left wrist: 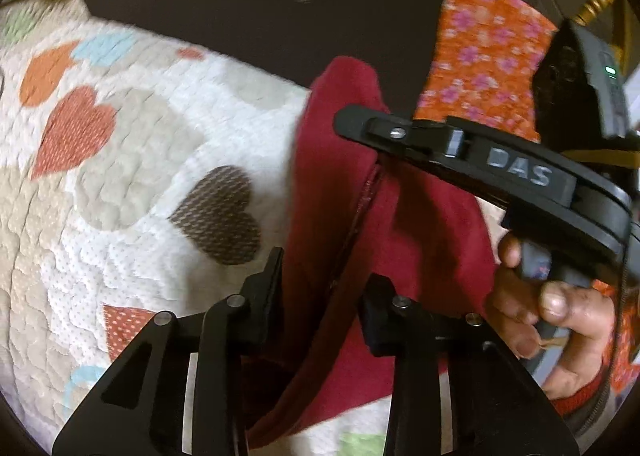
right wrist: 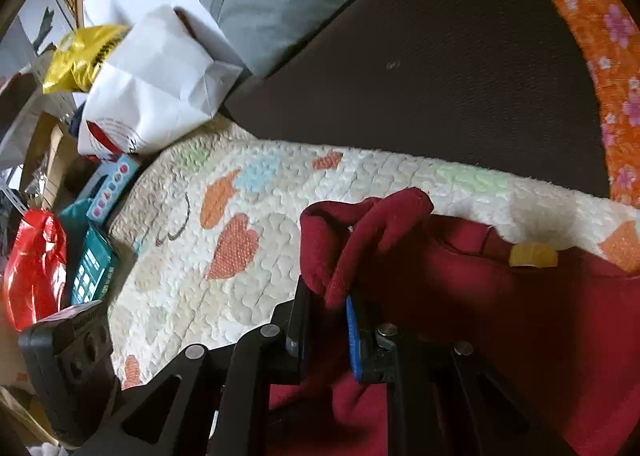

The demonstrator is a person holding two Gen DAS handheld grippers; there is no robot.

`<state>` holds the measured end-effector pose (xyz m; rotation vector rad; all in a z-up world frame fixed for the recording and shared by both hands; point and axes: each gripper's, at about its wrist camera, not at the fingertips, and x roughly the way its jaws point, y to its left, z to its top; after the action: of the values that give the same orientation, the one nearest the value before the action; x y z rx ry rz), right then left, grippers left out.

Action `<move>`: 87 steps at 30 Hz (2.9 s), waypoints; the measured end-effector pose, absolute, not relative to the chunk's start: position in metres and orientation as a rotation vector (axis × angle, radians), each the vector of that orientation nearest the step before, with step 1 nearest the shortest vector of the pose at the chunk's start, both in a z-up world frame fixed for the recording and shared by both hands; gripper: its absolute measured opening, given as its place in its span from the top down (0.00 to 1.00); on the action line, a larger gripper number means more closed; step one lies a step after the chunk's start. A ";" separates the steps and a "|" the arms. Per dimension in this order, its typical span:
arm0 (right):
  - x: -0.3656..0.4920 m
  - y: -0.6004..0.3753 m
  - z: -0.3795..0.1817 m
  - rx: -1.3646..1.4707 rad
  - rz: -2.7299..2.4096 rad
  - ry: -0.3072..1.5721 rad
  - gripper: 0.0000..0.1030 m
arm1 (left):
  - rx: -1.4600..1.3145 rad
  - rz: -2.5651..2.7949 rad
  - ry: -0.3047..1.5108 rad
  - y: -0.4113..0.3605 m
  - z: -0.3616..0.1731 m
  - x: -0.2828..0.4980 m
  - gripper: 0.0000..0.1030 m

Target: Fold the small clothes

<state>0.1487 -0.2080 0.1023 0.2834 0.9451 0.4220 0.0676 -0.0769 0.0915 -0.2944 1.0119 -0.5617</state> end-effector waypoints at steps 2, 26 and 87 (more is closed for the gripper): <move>0.142 -0.219 0.110 0.292 0.411 0.932 0.86 | -0.289 -0.588 0.999 -0.085 0.103 0.059 0.69; 0.054 -0.424 0.156 0.307 0.157 0.846 0.87 | -0.141 -0.823 1.027 -0.295 0.141 0.016 0.69; -0.002 -0.468 0.018 0.675 0.147 0.905 0.30 | -0.334 -0.786 1.187 -0.236 0.046 0.068 0.23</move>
<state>-0.0023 -0.4684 0.0180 0.6745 0.9045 0.1470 0.0682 -0.2361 0.0461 -0.3338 1.1866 -0.7857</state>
